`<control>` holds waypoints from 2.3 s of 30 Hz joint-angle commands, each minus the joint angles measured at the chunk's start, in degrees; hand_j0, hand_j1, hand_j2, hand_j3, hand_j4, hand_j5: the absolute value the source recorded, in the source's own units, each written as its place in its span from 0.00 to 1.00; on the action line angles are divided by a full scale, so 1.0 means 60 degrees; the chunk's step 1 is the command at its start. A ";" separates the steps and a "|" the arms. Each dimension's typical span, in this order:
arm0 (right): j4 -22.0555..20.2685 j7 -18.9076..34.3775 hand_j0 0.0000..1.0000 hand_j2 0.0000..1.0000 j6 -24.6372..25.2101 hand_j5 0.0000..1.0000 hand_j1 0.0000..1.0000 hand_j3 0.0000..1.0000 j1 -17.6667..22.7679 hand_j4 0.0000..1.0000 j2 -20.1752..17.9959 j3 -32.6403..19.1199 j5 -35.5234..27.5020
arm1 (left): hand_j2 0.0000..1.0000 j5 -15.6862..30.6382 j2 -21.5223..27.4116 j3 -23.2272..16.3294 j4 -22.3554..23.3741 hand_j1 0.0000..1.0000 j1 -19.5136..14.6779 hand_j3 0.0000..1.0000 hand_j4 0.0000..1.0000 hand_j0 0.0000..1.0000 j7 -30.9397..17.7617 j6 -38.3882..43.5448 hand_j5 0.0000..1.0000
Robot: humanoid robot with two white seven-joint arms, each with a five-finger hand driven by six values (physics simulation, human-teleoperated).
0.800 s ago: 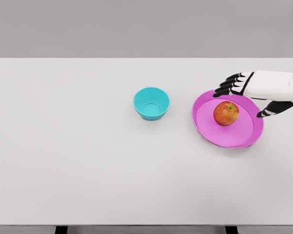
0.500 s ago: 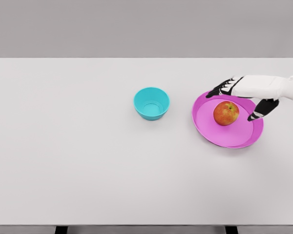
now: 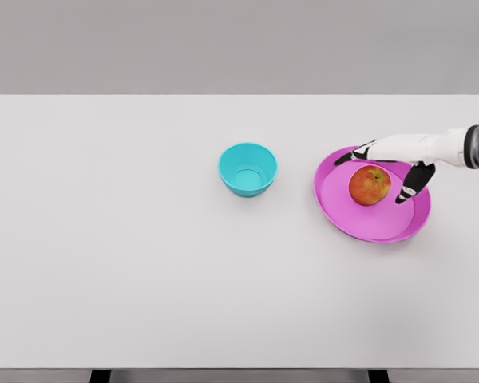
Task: Put the apple from the pink plate into the blue bowl with your right arm
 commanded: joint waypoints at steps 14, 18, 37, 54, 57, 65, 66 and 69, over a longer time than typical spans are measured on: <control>0.0775 0.0002 0.72 0.72 -0.0659 0.72 0.72 0.72 0.0337 0.72 0.0349 0.0044 0.0123 | 1.00 0.0005 0.0000 -0.0001 0.0003 1.00 -0.0015 1.00 1.00 1.00 -0.0003 0.0004 1.00; 0.0877 0.0002 0.42 0.42 -0.1025 0.42 0.42 0.42 0.0425 0.42 0.0364 0.0000 0.0211 | 1.00 0.0005 0.0000 -0.0001 -0.0011 1.00 -0.0015 1.00 1.00 1.00 -0.0003 0.0004 1.00; 0.0320 0.0002 0.33 0.33 -0.0190 0.33 0.33 0.33 -0.0703 0.33 0.3044 -0.1128 0.0430 | 1.00 0.0005 0.0000 -0.0001 0.0003 1.00 -0.0015 1.00 1.00 1.00 -0.0003 0.0004 1.00; 0.3368 0.0002 0.68 0.68 -0.0893 0.68 0.68 0.68 -0.0923 0.68 0.5432 -0.1040 0.1104 | 1.00 0.0005 0.0000 -0.0001 0.0003 1.00 -0.0015 1.00 1.00 1.00 -0.0003 0.0004 1.00; 0.3221 0.0002 0.82 0.82 -0.0776 0.82 0.82 0.82 -0.0908 0.82 0.5432 -0.1040 0.1134 | 1.00 0.0005 0.0000 -0.0001 0.0003 1.00 -0.0015 1.00 1.00 1.00 -0.0003 0.0004 1.00; 0.1142 0.0002 1.00 1.00 0.0498 1.00 1.00 1.00 -0.0806 1.00 0.4349 -0.1318 0.1148 | 1.00 0.0005 0.0000 -0.0001 0.0003 1.00 -0.0015 1.00 1.00 1.00 -0.0003 0.0004 1.00; 0.0615 0.0002 1.00 1.00 0.0776 1.00 1.00 1.00 -0.0806 1.00 0.4071 -0.1509 0.1134 | 1.00 0.0005 0.0000 -0.0001 0.0003 1.00 -0.0015 1.00 1.00 1.00 -0.0003 0.0004 1.00; -0.0661 0.0002 1.00 1.00 0.1626 1.00 1.00 1.00 -0.0777 1.00 0.3308 -0.1729 0.1134 | 1.00 0.0005 0.0000 -0.0001 0.0003 1.00 0.0000 1.00 1.00 1.00 -0.0003 0.0004 1.00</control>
